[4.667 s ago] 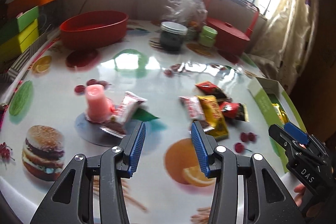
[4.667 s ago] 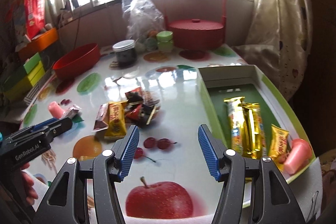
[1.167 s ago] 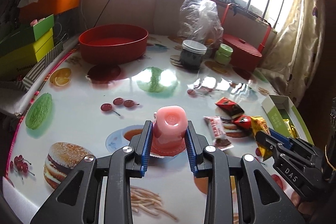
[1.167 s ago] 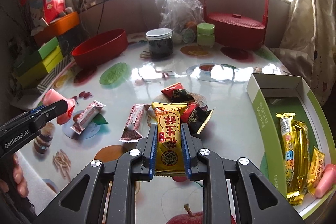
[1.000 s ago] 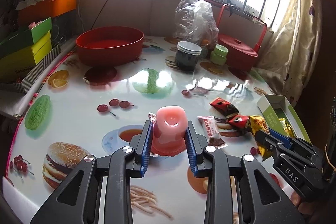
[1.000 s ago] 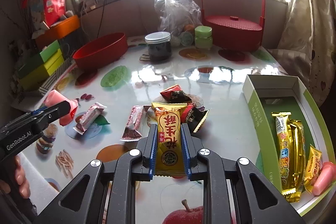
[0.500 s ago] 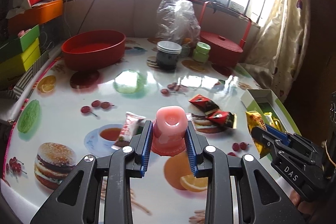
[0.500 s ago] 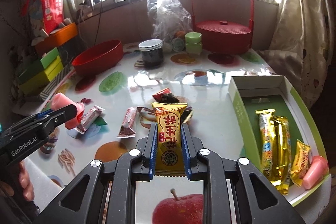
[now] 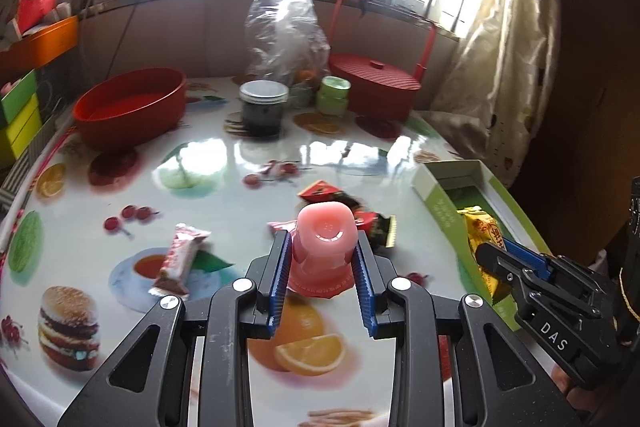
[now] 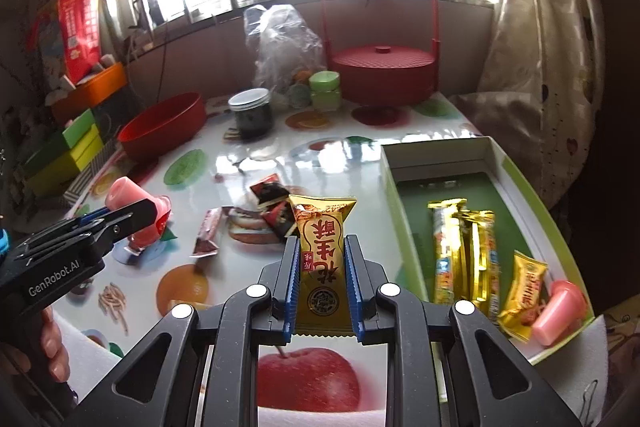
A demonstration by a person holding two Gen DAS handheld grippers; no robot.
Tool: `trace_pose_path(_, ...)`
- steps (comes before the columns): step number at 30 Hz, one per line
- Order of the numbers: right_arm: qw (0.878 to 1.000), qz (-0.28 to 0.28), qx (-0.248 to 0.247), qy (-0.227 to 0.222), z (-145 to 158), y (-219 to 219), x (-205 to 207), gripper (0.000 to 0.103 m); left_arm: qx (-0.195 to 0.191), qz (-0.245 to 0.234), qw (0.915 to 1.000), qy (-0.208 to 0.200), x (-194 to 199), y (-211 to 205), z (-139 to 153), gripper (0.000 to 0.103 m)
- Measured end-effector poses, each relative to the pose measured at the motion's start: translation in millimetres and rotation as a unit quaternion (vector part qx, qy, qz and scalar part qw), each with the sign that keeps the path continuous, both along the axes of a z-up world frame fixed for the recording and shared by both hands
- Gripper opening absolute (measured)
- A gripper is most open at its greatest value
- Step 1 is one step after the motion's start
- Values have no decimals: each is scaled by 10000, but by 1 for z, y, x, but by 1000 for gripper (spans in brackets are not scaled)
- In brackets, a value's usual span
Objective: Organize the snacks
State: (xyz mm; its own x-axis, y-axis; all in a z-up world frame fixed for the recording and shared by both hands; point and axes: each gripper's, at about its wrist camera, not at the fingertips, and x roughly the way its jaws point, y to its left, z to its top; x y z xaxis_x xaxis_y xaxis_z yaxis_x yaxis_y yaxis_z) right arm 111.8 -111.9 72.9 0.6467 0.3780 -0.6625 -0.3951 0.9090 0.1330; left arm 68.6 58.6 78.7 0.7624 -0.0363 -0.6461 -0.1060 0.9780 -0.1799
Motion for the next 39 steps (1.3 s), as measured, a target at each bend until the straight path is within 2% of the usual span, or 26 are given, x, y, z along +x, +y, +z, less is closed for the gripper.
trace_pose_path(22, 9971, -756, 58, 22, 0, -73, 2, 20, -24, -802, 9968, -20, 38, -69, 9, 31)
trace_pose_path(39, 9901, -1392, -36, 183, -12, -123, 13, 20, -249, -1406, 9896, 166, 74, -120, -2, 31)
